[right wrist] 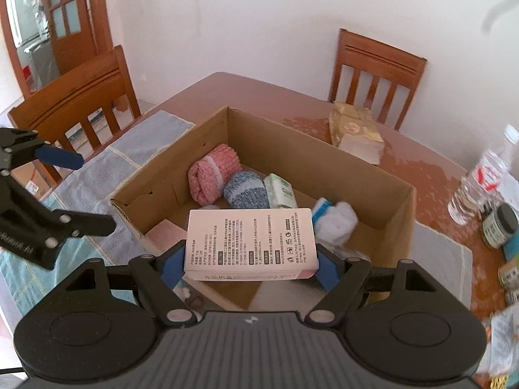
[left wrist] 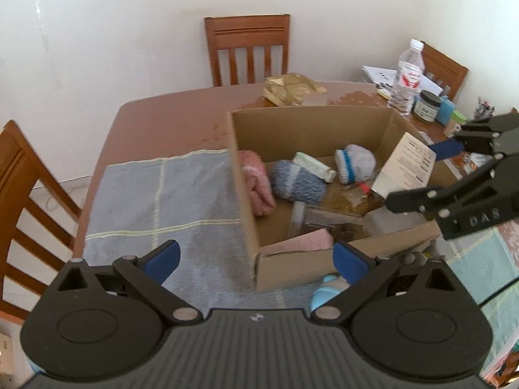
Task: Organize objects
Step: 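Lower the beige box into the cardboard box with the right tool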
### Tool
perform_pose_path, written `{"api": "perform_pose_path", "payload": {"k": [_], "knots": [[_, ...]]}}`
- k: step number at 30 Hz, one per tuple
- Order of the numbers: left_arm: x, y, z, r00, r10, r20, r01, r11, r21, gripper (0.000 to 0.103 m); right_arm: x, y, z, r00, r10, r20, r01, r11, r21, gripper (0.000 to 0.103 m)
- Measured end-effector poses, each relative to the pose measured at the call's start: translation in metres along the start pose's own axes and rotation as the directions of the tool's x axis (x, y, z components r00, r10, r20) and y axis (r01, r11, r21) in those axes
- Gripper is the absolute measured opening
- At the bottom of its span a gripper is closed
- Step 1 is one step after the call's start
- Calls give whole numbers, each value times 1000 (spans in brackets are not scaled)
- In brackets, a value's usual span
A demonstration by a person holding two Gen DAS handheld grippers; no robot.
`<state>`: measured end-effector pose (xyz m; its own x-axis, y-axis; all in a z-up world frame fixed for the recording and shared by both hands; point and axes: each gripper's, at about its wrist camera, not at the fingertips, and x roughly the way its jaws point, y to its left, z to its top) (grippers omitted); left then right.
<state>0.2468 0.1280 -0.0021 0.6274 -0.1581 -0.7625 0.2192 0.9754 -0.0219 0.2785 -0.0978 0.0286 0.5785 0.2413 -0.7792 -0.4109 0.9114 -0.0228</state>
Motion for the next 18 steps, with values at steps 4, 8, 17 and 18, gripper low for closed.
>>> {"api": "perform_pose_path", "payload": {"k": [4,8,17,18], "knots": [[-3,17,-8,1000,14,-11,-15,999,-47,100,17,9,16,1000,10,-13,-11,999,-44,83],[-5,35,-14,999,38,-20,-40,995,-97,100,33,19,34,1000,25,-16,-26,997,-77,83],[-7,53,-26,997,67,-40,-72,989,-132,100,53,42,59,998,54,8,-53,992,-118,101],[-7,53,-27,997,69,-41,-74,989,-129,100,54,42,59,998,56,12,-54,992,-118,102]]}}
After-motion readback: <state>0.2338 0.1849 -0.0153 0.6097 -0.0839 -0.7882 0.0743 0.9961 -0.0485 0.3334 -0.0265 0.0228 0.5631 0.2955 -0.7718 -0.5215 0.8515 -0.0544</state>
